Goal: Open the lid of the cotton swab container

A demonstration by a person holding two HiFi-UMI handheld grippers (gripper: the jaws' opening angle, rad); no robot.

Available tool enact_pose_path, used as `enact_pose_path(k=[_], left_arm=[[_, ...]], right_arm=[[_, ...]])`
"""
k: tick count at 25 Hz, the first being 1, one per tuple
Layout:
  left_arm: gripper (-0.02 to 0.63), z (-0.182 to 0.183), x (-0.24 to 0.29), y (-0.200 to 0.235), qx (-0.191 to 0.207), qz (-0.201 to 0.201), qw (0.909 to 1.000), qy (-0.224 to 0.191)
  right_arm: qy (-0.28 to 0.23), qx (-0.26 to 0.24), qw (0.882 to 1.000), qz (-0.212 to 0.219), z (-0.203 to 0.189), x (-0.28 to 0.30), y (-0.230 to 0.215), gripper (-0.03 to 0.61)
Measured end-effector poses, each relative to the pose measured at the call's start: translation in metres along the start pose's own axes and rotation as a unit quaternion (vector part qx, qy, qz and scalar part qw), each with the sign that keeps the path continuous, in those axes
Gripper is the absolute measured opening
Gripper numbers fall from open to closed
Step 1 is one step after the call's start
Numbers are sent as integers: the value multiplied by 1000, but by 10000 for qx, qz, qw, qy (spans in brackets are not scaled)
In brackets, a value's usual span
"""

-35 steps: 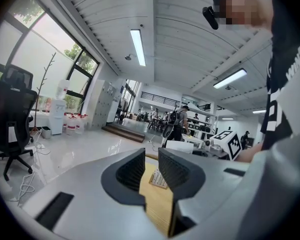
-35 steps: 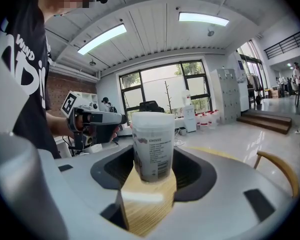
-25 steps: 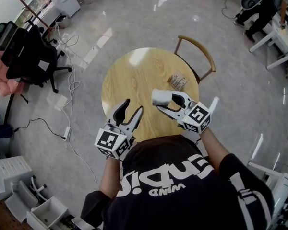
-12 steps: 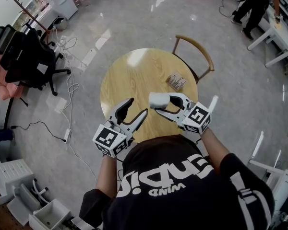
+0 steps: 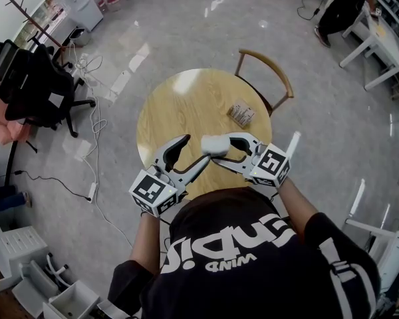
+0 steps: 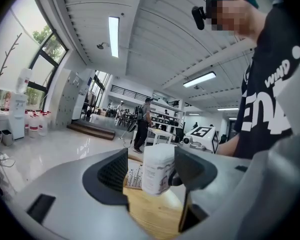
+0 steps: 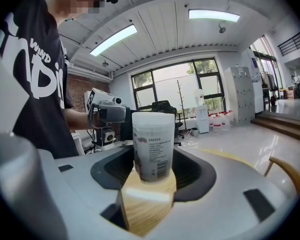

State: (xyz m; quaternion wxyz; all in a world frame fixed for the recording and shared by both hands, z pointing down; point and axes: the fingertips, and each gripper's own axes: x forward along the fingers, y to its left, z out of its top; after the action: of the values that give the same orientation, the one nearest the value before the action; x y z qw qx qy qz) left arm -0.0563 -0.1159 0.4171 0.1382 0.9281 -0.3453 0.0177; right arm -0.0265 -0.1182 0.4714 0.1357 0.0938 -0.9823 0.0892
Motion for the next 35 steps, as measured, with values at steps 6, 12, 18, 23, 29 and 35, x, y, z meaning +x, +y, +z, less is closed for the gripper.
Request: enact_pose_path(k=[6, 12, 18, 23, 29, 35], left_arm=[[276, -3, 10, -9, 367, -294, 9986, 247], [277, -2, 20, -15, 547, -555, 9963, 362], [276, -2, 25, -22, 609, -688, 9950, 383], [276, -4, 27, -22, 670, -699, 9944, 430], [276, -2, 28, -18, 644, -590, 9955, 371], [276, -5, 29, -20, 671, -567, 9955, 369]], right_arm=[[-10, -31, 9999, 96, 1, 3, 3, 232], [2, -24, 9997, 235, 0, 5, 7, 232], [14, -41, 9996, 294, 1, 7, 11, 232], [-6, -60, 9993, 379, 2, 10, 14, 230], [1, -82, 9991, 407, 4, 15, 17, 230], [-15, -72, 9992, 401, 1, 13, 18, 230]])
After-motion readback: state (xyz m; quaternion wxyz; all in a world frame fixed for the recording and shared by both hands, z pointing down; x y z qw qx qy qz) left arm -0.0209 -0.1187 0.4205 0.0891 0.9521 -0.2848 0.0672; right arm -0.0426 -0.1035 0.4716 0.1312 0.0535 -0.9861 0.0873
